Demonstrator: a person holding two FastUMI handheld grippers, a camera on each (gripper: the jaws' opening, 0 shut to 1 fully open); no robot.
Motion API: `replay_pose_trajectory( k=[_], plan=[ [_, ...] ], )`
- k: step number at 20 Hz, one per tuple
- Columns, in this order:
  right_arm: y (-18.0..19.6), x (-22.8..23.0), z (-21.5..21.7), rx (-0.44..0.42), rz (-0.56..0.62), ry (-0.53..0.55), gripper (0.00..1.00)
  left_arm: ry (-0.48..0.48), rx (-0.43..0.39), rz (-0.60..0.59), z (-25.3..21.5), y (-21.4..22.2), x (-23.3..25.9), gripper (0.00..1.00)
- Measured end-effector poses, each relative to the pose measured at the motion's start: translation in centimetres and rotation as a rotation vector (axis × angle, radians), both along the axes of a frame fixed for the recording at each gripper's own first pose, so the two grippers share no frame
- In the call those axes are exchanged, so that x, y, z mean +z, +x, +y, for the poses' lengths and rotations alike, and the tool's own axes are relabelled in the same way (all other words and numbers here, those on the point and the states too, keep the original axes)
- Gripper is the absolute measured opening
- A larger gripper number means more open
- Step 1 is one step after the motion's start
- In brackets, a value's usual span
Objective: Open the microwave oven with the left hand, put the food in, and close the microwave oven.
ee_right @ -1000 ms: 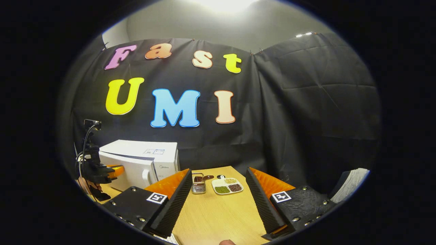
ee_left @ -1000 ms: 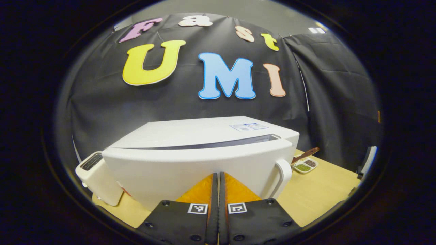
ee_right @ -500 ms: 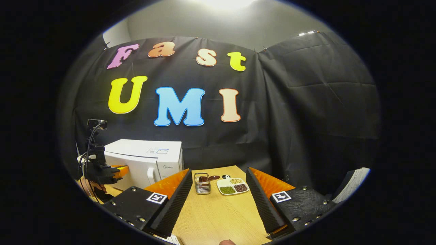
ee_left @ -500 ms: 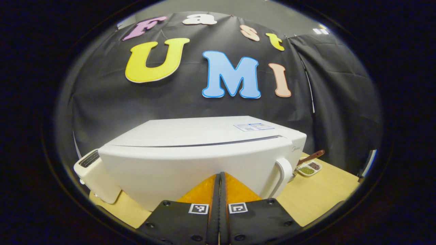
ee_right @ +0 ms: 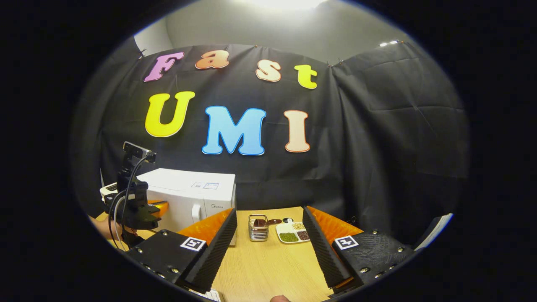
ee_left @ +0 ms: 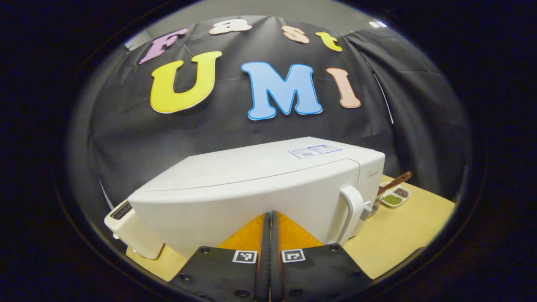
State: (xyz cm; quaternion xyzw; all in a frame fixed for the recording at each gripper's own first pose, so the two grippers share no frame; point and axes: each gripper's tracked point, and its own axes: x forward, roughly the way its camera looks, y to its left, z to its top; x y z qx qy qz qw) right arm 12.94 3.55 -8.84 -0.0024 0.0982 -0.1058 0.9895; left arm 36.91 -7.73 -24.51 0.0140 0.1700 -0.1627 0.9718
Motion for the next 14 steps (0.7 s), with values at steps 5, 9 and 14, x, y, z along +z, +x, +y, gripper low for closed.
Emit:
replay_pose_trajectory(
  k=[5,9,14],
  plan=[
    [-0.4,1.0,0.8,0.072,-0.022,0.004,0.96,-0.058,0.046,-0.025,1.3,-3.1,3.6,0.07],
    [-1.0,1.6,1.1,0.125,-0.046,0.025,0.95,-0.071,0.08,-0.08,2.8,-5.9,7.6,0.07],
    [-2.7,2.4,0.8,0.17,-0.064,0.045,0.96,-0.097,0.136,-0.132,4.8,-9.7,11.6,0.07]
  ],
)
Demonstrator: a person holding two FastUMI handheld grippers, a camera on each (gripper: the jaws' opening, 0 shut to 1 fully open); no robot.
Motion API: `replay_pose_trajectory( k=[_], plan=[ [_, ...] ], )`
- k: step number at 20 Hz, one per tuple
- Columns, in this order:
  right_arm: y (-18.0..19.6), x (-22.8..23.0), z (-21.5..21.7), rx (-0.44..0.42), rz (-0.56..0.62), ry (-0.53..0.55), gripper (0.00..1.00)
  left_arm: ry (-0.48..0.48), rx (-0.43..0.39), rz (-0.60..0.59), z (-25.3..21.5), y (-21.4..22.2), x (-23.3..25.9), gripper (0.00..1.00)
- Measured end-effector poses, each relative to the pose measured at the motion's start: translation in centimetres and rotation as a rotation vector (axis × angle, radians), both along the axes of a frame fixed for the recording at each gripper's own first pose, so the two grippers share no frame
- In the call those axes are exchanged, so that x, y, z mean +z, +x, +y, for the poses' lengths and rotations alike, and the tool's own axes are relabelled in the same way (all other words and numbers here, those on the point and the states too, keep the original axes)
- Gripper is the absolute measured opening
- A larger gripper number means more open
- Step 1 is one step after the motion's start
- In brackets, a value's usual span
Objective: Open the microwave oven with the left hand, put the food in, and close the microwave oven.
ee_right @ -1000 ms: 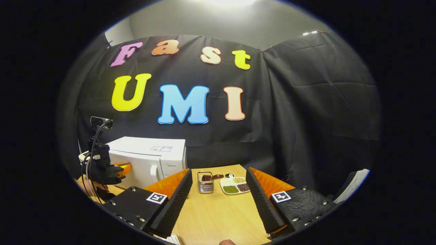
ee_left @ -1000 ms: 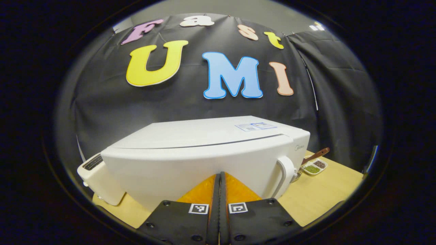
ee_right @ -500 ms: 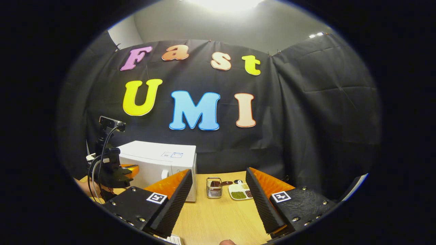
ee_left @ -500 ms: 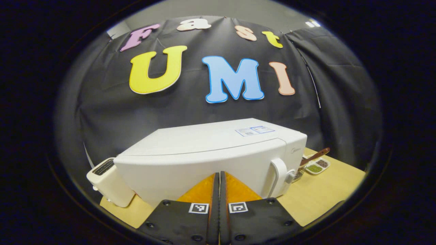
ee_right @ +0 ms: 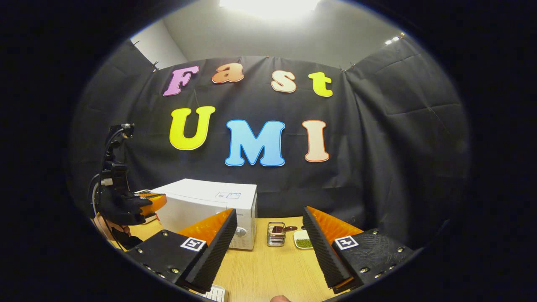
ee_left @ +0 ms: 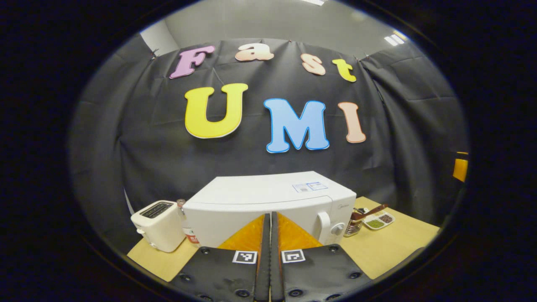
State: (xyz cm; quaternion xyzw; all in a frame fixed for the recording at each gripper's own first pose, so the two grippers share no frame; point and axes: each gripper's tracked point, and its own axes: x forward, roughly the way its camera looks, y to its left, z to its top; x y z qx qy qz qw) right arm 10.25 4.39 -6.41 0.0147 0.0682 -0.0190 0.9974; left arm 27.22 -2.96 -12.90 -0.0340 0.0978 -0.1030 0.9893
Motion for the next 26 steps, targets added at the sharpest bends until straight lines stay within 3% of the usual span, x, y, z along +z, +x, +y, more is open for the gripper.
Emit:
replay_pose_trajectory(
  k=[10,23,26],
  plan=[
    [-3.8,1.3,-0.9,0.059,-0.029,0.016,0.96,-0.021,0.096,-0.05,2.6,-8.6,5.1,0.07],
    [-10.9,1.8,0.1,0.108,-0.075,0.039,0.96,0.031,0.172,-0.142,6.8,-21.2,9.0,0.07],
    [-12.3,1.5,0.3,0.099,-0.076,0.056,0.95,0.038,0.179,-0.171,7.6,-23.3,9.9,0.28]
  ],
)
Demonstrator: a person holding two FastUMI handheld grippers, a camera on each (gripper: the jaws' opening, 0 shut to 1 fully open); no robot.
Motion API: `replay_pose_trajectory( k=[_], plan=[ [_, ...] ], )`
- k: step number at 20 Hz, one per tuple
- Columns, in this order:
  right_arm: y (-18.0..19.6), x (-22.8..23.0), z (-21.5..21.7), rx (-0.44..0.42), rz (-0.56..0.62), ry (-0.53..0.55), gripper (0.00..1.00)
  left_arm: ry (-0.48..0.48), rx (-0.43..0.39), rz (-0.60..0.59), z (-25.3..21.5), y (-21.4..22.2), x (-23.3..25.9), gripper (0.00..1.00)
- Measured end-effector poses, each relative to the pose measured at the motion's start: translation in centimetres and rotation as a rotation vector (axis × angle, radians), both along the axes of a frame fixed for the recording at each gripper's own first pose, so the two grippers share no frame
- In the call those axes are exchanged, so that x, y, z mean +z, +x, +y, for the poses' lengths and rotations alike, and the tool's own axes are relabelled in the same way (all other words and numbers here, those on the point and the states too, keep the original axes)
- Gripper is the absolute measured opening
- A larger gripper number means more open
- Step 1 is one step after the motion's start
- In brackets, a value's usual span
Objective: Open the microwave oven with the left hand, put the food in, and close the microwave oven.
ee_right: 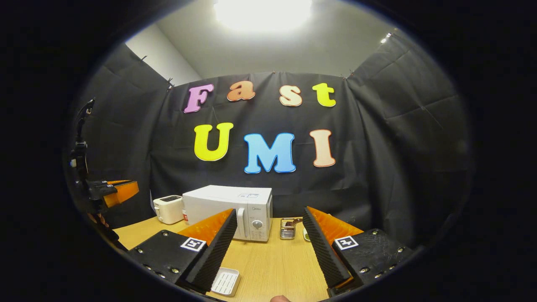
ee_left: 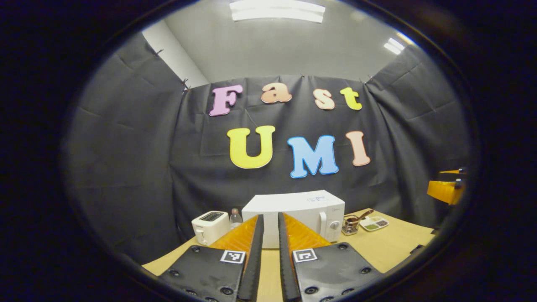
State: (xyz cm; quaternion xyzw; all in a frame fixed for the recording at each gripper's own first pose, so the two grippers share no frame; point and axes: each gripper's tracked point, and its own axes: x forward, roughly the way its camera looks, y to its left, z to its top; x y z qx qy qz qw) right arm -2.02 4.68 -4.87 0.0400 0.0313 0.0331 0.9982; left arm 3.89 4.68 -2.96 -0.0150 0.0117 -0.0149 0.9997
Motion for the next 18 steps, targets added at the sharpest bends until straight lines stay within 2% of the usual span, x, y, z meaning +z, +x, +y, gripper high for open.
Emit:
replay_pose_trajectory(
  k=[1,4,7,8,11,12,14,15,18],
  plan=[
    [-0.3,0.0,-0.1,-0.004,-0.003,-0.003,0.95,0.001,-0.003,-0.005,0.0,-0.6,0.2,0.27],
    [-0.8,0.2,-0.4,-0.017,-0.008,-0.006,0.96,-0.007,-0.005,0.0,-0.3,-2.1,0.1,0.32],
    [-1.2,0.3,-0.8,-0.027,-0.014,-0.001,0.96,0.003,0.007,-0.01,-0.1,-3.2,0.3,0.65],
    [-1.3,0.4,-0.9,-0.028,-0.018,0.001,0.96,0.006,0.011,-0.015,-0.1,-3.5,0.4,0.67],
    [-1.7,0.3,-1.8,-0.05,-0.016,-0.018,0.95,0.026,0.015,-0.014,-0.2,-4.5,0.4,0.95],
    [-1.9,0.3,-1.9,-0.051,-0.02,-0.019,0.96,0.036,0.022,-0.024,0.1,-4.8,0.8,1.0],
    [-2.4,0.2,-2.0,-0.038,-0.022,-0.028,0.95,0.056,0.026,-0.054,0.7,-5.3,1.5,0.97],
    [-2.5,0.1,-2.1,-0.036,-0.022,-0.037,0.95,0.061,0.034,-0.061,1.1,-5.4,1.7,1.0],
    [-2.7,-0.1,-2.8,-0.039,-0.025,-0.05,0.96,0.062,0.049,-0.068,2.2,-5.5,2.4,1.0]
  ],
)
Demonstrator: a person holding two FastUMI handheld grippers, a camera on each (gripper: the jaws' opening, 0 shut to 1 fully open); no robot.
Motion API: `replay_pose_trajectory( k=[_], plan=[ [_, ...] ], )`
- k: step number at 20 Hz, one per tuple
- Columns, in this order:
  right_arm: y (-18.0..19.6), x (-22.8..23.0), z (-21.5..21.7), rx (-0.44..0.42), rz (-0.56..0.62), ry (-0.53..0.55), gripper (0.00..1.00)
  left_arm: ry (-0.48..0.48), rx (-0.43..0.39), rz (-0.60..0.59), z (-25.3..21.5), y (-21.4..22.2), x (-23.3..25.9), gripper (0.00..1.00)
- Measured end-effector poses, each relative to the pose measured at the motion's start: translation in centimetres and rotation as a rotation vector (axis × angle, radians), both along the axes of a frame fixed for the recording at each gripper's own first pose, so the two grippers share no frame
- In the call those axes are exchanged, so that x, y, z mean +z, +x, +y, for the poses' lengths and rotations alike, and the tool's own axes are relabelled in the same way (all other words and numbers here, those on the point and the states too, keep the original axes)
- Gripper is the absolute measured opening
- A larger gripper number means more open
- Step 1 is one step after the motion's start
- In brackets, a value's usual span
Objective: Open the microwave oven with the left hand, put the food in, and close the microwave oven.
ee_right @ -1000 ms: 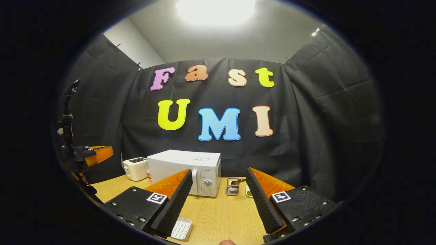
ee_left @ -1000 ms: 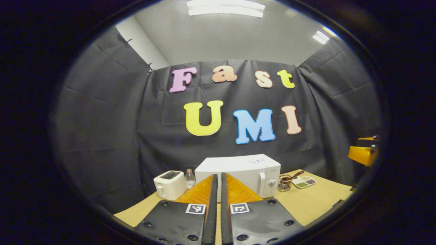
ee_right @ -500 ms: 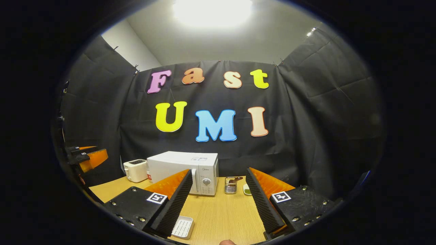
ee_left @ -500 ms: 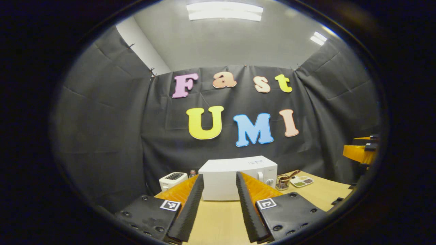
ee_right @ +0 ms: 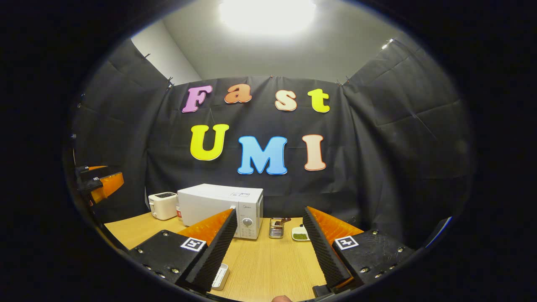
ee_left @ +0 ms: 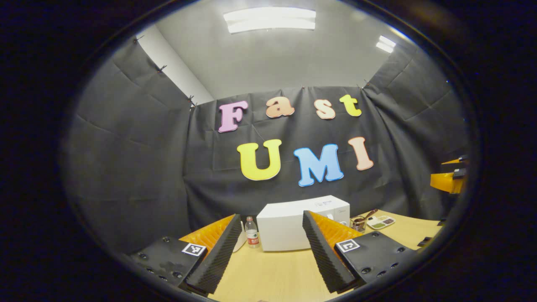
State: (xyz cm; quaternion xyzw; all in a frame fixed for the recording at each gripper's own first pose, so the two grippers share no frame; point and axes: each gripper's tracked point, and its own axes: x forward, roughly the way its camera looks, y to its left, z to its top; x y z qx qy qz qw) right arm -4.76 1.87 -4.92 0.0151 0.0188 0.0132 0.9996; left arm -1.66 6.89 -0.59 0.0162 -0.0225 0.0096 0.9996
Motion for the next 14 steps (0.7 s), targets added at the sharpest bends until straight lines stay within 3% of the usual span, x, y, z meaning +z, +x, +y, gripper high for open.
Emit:
replay_pose_trajectory(
  k=[10,12,13,14],
  plan=[
    [-0.3,1.3,-3.3,-0.029,-0.019,-0.009,0.95,-0.002,0.017,-0.021,1.8,-1.2,2.3,1.0],
    [-0.3,1.4,-3.6,-0.032,-0.022,-0.009,0.95,-0.001,0.024,-0.015,2.2,-1.4,2.3,0.93],
    [-0.2,1.4,-3.6,-0.034,-0.025,-0.011,0.95,0.001,0.028,-0.015,2.4,-1.4,2.3,1.0],
    [-0.1,1.4,-3.6,-0.034,-0.025,-0.01,0.95,0.003,0.03,-0.014,2.4,-1.4,2.4,1.0]
  ],
)
